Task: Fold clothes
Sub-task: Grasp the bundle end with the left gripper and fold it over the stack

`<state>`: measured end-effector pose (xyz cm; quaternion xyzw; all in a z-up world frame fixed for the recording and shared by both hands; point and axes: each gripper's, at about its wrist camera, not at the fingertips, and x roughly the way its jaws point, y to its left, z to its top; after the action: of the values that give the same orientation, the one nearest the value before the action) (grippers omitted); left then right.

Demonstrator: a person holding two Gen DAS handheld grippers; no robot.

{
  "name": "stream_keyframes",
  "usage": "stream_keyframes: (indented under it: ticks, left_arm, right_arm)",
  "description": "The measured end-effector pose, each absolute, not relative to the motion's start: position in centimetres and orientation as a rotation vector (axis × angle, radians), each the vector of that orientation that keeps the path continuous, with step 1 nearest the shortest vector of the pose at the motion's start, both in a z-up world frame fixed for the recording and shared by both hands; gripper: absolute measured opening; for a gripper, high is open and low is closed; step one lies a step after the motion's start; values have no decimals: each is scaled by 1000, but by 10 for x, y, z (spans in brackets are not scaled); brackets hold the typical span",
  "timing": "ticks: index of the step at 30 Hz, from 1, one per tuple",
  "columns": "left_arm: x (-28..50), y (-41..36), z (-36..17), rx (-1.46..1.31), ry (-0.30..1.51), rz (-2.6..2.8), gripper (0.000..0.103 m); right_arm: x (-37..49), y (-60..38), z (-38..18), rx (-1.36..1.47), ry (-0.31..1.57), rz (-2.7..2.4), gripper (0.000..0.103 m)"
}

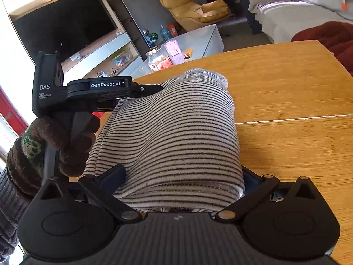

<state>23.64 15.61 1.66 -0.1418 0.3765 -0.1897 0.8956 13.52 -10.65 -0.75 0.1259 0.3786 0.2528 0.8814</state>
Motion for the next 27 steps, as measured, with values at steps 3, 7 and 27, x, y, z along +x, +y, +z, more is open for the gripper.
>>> stream_keyframes:
  ticks: [3, 7, 27]
  left_arm:
    - [230, 170, 18, -353, 778, -374, 72]
    - [200, 189, 27, -393, 755, -365, 80]
    - [125, 149, 9, -414, 737, -505, 67]
  right_arm:
    - [135, -103, -6, 246, 817, 571, 103]
    - [122, -115, 2, 185, 739, 553, 103]
    - [91, -86, 31, -410, 371, 504, 70]
